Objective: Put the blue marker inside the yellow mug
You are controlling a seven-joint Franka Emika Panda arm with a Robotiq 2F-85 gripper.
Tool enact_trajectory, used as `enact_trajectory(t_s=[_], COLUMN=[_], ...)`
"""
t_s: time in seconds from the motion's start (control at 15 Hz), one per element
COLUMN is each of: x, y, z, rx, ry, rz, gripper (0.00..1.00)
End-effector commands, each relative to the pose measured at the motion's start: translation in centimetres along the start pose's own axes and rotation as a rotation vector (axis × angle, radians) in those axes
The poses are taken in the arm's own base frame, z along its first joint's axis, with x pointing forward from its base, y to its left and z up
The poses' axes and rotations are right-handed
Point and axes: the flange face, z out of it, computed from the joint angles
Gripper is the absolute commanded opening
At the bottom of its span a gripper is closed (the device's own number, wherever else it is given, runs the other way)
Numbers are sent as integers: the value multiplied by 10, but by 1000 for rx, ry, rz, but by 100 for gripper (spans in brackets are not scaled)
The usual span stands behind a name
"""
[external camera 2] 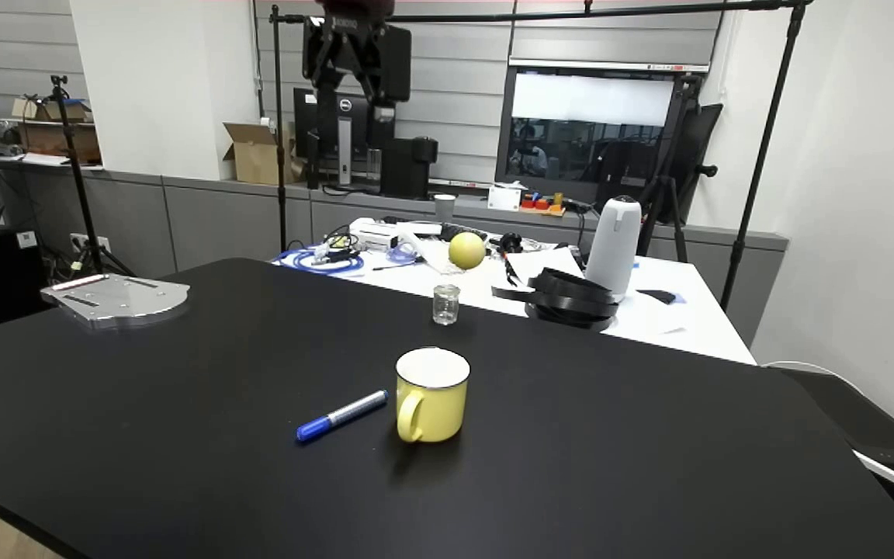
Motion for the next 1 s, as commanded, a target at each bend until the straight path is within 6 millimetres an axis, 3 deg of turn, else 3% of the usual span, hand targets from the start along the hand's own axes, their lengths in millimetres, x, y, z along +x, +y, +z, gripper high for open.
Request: enact_trajectory(t_s=[0.0, 0.27, 0.73, 0.87, 0.93], x=[26, 41, 41, 39, 34], y=[19, 31, 11, 2, 12], z=[37, 87, 169, 185, 176], rx=[-7, -58, -160, -178, -151], ry=[-33, -66, -168, -159, -174], rz=[63, 93, 49, 32, 17], gripper=[100, 100, 100, 100, 100])
